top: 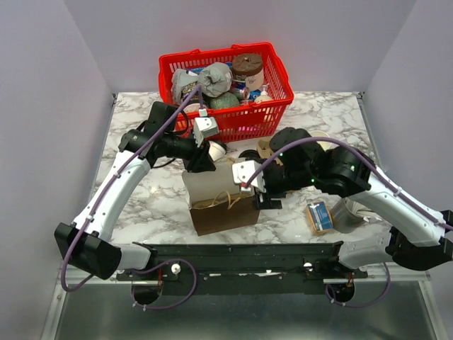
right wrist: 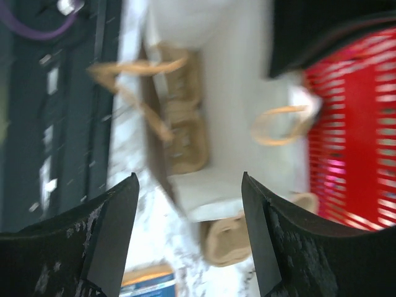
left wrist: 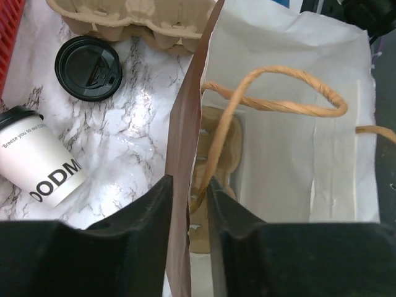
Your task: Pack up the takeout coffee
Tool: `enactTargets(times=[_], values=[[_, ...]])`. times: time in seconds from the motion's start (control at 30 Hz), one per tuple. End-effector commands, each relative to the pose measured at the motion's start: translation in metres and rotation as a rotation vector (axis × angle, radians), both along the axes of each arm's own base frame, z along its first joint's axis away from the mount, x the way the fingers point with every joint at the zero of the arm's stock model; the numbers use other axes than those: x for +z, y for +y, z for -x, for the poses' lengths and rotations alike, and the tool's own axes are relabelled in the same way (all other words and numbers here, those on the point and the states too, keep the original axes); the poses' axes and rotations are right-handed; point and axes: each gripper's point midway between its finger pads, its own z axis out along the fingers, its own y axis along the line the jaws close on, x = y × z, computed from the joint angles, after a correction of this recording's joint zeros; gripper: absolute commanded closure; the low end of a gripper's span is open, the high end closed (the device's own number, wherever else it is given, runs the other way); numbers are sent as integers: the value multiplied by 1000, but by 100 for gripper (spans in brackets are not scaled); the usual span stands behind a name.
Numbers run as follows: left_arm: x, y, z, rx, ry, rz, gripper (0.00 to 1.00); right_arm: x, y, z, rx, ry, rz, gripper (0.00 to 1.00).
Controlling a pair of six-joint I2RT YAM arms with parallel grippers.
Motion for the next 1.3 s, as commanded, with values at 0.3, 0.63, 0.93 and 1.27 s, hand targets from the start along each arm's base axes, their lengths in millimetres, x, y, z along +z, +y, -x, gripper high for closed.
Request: enactTargets(times=[0.3, 0.63, 0.93, 1.27], values=[[8, 0, 3, -40, -58, -2, 100, -59, 26, 7, 124, 85, 79, 40], [23, 4, 12, -24, -68, 3, 100, -46, 30, 3, 123, 68, 66, 100], [83, 11, 11, 48, -156, 37, 100, 30, 32, 4, 128, -11, -77, 99], [124, 12, 7, 55, -217, 52, 100, 66, 37, 0, 133, -66, -149, 99]])
